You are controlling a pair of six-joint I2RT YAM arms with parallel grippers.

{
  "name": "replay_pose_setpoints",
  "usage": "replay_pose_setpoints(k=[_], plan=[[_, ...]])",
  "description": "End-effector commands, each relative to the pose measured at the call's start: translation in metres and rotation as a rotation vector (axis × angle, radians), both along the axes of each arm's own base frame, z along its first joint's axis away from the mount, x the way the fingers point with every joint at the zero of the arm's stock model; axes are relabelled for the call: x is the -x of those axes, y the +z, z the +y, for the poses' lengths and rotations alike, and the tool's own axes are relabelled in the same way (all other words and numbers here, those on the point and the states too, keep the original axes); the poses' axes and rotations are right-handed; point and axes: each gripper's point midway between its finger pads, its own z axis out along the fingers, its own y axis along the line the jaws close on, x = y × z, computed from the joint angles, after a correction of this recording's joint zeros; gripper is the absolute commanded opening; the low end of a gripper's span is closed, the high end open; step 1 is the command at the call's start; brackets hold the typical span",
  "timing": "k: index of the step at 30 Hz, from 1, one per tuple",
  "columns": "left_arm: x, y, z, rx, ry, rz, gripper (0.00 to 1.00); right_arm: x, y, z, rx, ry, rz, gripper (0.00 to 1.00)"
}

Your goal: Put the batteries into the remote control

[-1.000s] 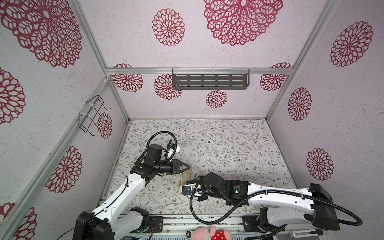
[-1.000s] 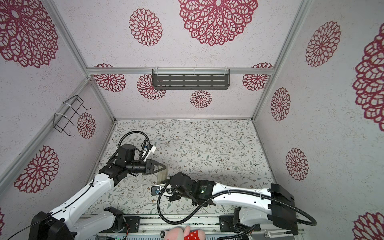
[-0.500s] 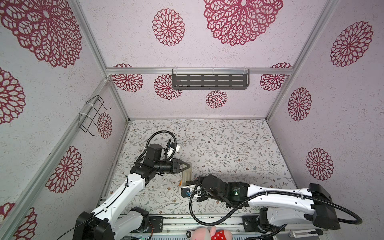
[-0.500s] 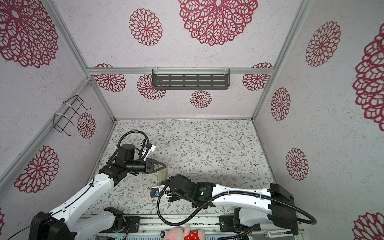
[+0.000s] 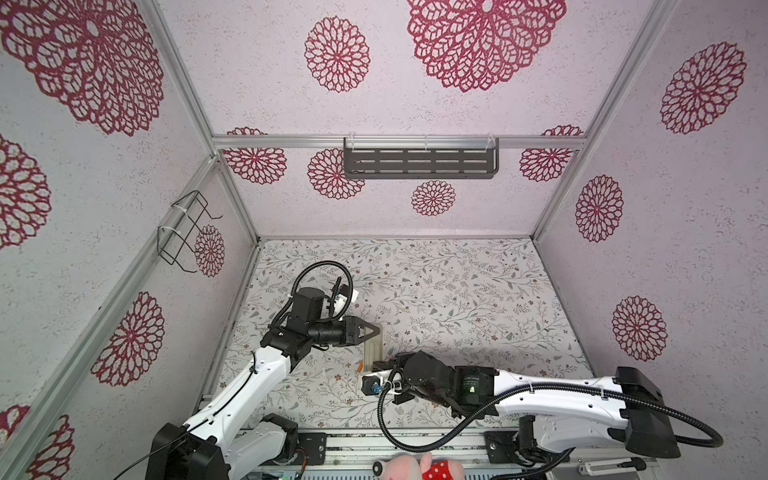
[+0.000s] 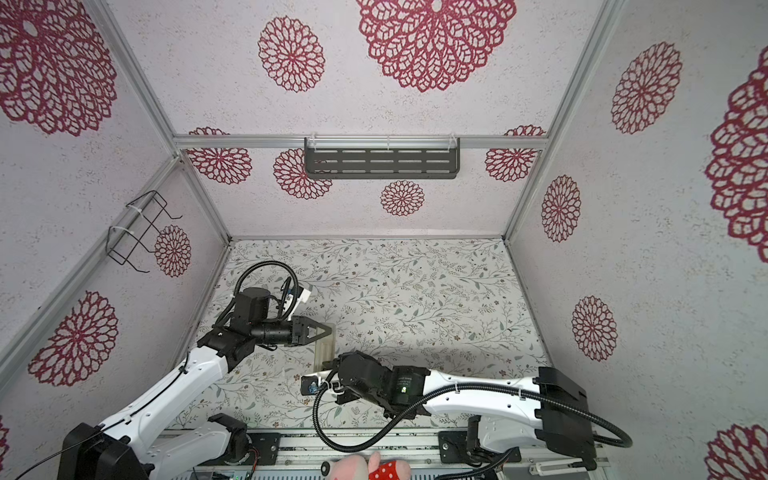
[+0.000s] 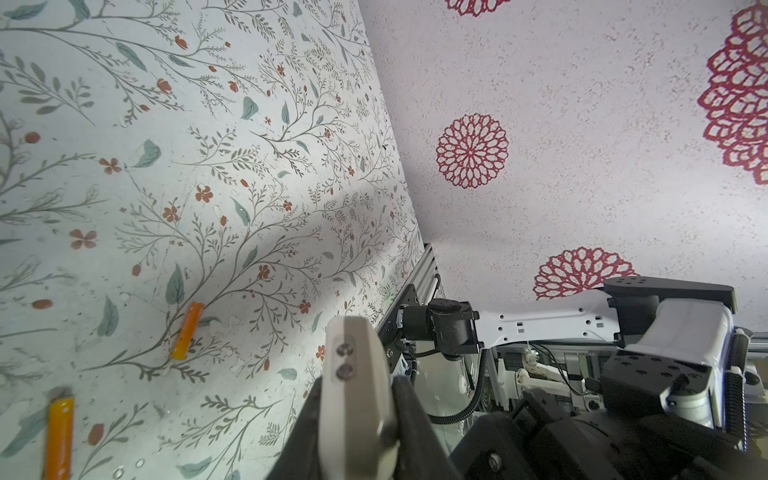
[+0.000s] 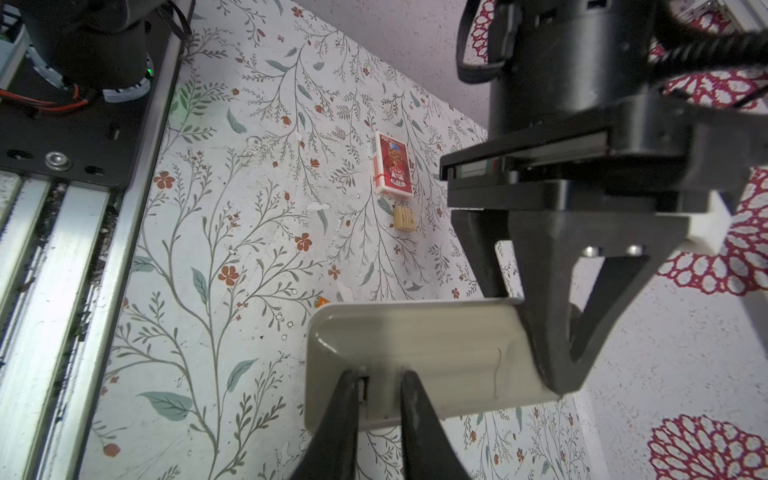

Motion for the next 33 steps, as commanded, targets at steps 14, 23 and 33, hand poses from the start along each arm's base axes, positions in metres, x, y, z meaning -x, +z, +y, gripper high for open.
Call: replay_pose_setpoints(k=[14, 23, 33], plan=[[0.012, -0.007, 0.001, 0.000, -0.035, 0.067, 0.00, -0.028, 0.046, -0.011, -0.155, -0.152, -0.100, 0.20], [0.010, -0.008, 0.003, -0.003, -0.023, 0.071, 0.00, -0.028, 0.048, -0.013, -0.166, -0.152, -0.100, 0.19], [0.003, -0.004, 0.008, 0.009, 0.010, 0.060, 0.00, -0.025, 0.040, -0.010, -0.147, -0.138, -0.084, 0.21]])
